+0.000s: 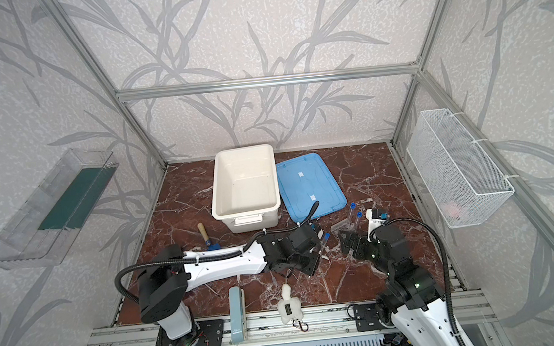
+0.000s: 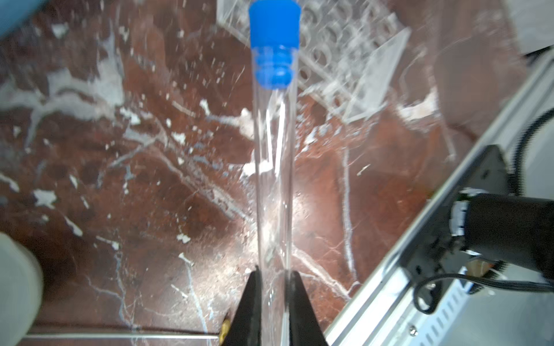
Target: Organize the chemistry lab equipment
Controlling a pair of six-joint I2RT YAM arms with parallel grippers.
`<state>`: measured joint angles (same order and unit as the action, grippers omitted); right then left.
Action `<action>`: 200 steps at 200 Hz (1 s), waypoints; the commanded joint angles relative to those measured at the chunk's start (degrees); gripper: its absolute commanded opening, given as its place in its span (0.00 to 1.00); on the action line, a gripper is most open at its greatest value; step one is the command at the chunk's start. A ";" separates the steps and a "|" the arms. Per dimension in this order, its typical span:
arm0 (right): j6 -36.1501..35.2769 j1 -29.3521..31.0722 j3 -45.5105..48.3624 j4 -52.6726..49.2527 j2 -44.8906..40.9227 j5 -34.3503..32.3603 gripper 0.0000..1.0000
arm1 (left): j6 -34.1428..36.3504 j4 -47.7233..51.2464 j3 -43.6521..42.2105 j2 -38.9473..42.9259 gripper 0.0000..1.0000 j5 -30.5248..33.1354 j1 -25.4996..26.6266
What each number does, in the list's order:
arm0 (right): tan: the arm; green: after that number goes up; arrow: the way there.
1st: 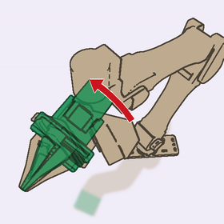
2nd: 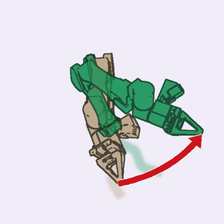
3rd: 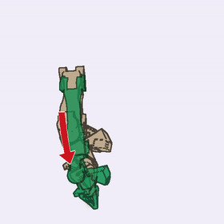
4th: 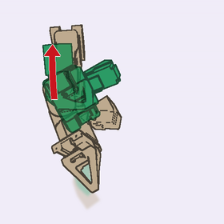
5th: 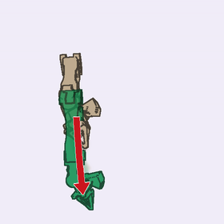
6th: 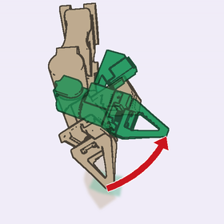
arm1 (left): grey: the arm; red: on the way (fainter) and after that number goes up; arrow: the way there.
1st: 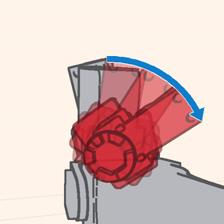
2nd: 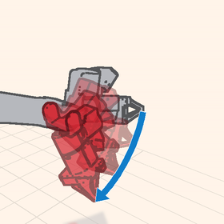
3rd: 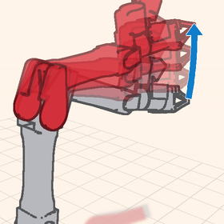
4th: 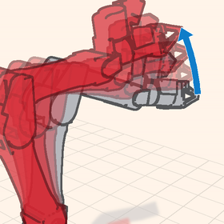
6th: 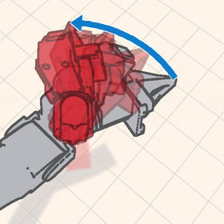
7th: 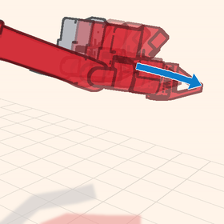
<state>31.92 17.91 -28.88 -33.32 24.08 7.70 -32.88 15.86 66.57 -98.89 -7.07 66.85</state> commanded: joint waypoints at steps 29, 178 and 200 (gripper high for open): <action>0.73 0.19 -5.37 7.03 9.60 16.15 0.99 | 5.28 -15.22 -6.39 6.24 0.10 -2.73 -0.14; 6.33 0.18 -3.35 15.86 19.35 21.56 0.33 | 4.94 -19.65 -10.67 9.27 0.11 -2.11 -0.03; 6.61 0.18 -3.17 15.76 18.79 21.52 0.25 | 4.87 -19.67 -10.93 9.34 0.11 -1.78 -0.08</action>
<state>37.93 17.91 -32.69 -19.38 43.46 27.57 -28.51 -2.31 55.99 -91.24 -9.13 66.81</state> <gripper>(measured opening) 0.287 0.137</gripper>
